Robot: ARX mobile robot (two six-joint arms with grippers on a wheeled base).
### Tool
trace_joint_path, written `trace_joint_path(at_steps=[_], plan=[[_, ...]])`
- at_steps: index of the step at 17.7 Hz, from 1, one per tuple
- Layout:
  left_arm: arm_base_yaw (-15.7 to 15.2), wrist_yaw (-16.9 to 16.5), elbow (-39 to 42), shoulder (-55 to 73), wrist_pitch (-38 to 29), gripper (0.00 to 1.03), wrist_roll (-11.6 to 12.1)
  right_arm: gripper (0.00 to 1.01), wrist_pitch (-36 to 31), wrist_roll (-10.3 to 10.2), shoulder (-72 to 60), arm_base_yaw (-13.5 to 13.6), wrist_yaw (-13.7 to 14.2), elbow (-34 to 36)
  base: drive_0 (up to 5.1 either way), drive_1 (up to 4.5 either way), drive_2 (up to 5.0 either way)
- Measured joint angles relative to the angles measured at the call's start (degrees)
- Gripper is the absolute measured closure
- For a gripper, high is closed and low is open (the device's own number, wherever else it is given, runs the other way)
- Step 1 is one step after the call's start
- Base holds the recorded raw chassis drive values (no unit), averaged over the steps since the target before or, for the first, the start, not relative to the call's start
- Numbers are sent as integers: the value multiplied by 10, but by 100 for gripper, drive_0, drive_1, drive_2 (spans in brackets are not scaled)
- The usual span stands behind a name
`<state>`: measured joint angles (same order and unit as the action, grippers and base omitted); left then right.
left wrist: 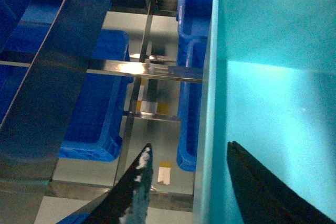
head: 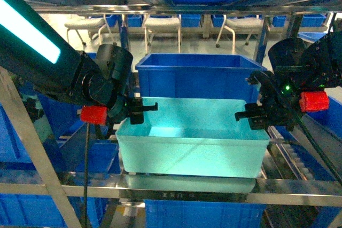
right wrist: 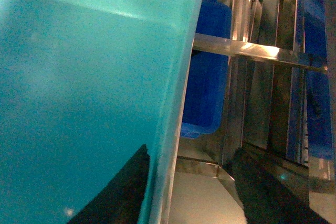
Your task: Organize blue bins on left shelf correctly
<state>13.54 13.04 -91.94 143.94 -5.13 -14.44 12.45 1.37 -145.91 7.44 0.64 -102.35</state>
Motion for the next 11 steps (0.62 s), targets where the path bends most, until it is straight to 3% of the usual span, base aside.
trace_joint_path(at_steps=[5,7,9,11], plan=[[0,1,-1,0,-2,18,4,11,-2,1,0,0,1,-3,0,0,0],[1,2,4,-1,-18,9,7,2,-2,0,0,0,1,-3,0,0,0],[4,2,27,-10,-38,3,11,2,-14,0,2,0,-1,3,0,0,0],[10,7,93,-54,-72,6,14,3,-50,-1,23,0,-4,50,0,0,0]])
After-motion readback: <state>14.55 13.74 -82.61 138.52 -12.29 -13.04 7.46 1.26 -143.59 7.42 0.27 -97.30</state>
